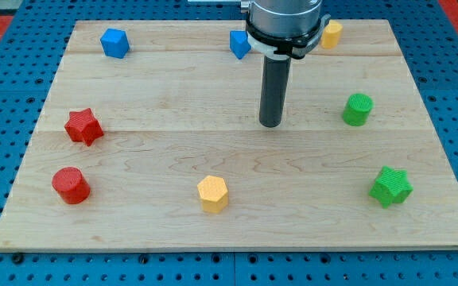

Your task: Move the yellow hexagon to the right of the red circle

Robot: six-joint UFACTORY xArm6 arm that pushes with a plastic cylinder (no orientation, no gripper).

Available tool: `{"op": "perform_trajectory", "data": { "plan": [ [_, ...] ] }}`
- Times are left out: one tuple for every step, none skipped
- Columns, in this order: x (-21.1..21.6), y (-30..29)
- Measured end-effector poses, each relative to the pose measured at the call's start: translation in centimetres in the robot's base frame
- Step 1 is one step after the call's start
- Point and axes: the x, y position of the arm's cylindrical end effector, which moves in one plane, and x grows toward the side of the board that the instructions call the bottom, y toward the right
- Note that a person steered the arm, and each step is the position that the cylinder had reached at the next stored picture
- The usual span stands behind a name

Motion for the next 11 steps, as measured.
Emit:
{"op": "perform_trajectory", "data": {
  "plan": [
    [0.0, 0.0],
    [-0.1, 0.0],
    [-0.1, -0.1],
    [0.0, -0.1],
    [2.3, 0.1],
    [7.2, 0.1],
    [13.1, -0.1],
    [16.7, -4.5],
    [12.8, -7.2],
    [10.3, -4.2],
    [12.2, 0.4]
  ]
}}
